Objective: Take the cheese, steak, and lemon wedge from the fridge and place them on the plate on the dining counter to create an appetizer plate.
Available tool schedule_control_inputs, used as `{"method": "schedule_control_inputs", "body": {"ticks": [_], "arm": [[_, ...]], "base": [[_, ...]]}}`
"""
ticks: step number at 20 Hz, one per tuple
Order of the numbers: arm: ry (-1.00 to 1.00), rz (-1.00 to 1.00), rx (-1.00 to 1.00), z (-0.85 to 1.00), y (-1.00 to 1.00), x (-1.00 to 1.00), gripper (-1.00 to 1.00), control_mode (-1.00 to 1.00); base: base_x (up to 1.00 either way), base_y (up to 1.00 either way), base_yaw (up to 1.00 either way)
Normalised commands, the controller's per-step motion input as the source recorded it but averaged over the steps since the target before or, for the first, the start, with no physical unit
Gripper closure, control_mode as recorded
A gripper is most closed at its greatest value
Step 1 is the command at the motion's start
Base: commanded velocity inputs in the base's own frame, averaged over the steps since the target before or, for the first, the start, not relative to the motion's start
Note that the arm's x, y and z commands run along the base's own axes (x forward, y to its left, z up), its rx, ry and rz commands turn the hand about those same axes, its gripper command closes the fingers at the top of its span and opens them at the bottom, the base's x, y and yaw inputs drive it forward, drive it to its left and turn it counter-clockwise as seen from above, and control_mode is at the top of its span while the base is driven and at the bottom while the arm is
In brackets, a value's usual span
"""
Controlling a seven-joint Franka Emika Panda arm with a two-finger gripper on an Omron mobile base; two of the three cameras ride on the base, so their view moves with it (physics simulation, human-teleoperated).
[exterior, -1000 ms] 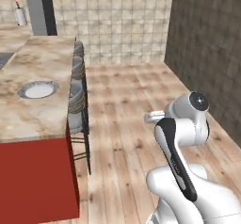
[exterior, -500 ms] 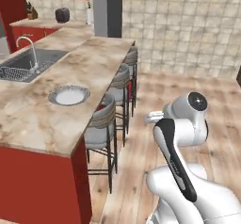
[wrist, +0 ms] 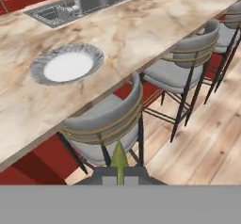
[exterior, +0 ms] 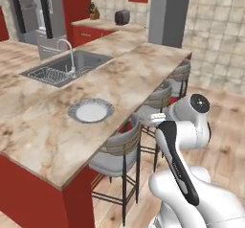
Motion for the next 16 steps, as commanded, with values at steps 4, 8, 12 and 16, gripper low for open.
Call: {"method": "schedule_control_inputs", "body": {"ticks": [4, 8, 12, 16], "arm": [[0.00, 0.00, 0.00, 0.00, 0.00, 0.00, 1.00, 1.00], [0.00, 0.00, 0.00, 0.00, 0.00, 0.00, 1.00, 1.00], [0.00, 0.00, 0.00, 0.00, 0.00, 0.00, 1.00, 1.00], [0.00, 0.00, 0.00, 0.00, 0.00, 0.00, 1.00, 1.00]], "base": [[1.00, -0.11, 0.48], [1.00, 0.00, 0.45], [1.00, 0.00, 0.39], [0.99, 0.00, 0.37]]}}
